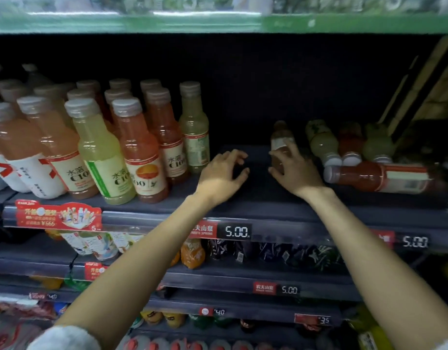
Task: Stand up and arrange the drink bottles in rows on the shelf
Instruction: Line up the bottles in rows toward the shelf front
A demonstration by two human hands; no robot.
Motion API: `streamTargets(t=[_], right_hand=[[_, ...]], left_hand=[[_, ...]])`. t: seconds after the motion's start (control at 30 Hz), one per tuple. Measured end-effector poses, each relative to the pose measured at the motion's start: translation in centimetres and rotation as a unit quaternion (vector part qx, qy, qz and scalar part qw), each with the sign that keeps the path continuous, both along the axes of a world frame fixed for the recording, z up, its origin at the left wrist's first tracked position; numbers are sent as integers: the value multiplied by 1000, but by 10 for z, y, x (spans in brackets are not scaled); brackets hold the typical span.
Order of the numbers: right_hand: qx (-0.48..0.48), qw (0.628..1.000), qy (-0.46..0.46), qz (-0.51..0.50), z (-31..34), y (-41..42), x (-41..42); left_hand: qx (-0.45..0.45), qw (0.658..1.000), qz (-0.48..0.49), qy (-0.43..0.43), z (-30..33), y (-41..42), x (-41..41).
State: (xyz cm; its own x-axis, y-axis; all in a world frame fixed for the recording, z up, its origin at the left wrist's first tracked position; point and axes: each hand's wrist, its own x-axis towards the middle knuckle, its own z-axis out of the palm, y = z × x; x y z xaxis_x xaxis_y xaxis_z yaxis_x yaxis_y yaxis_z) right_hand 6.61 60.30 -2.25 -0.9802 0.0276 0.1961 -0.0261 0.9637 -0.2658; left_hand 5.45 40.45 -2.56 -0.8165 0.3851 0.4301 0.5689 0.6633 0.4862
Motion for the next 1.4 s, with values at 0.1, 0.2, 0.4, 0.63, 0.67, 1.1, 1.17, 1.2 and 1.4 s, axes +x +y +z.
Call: streamTargets(t=[0.1,0.2,0.4,0.63,0.67,1.1,1.17,1.2,1.4], right_hand=[[6,1000,-3,12,7,-6,23],[-72,996,47,31,13,1,54],[-140,987,-46,-66,16,10,47],[-332,940,-85,-5,8,-9,40],[-337,939,-71,9,6,-11,40],[-415,887,77,188,-3,-79,44],[-407,890,88,188,-5,-91,39],[-389,897,100,185,-6,-97,36],[-286,917,245,129,-6,-130,19]], left_hand=[[32,998,11,-51,3,22,-5],[68,992,18,-101,6,36,-4],[63,955,13,-290,15,52,7],[224,913,-18,-341,18,40,12],[241,911,-23,-333,17,36,14],[303,948,34,-90,19,-39,35],[255,964,71,-25,16,-50,34],[232,968,92,-1,16,-55,32],[96,970,181,133,8,-68,38]])
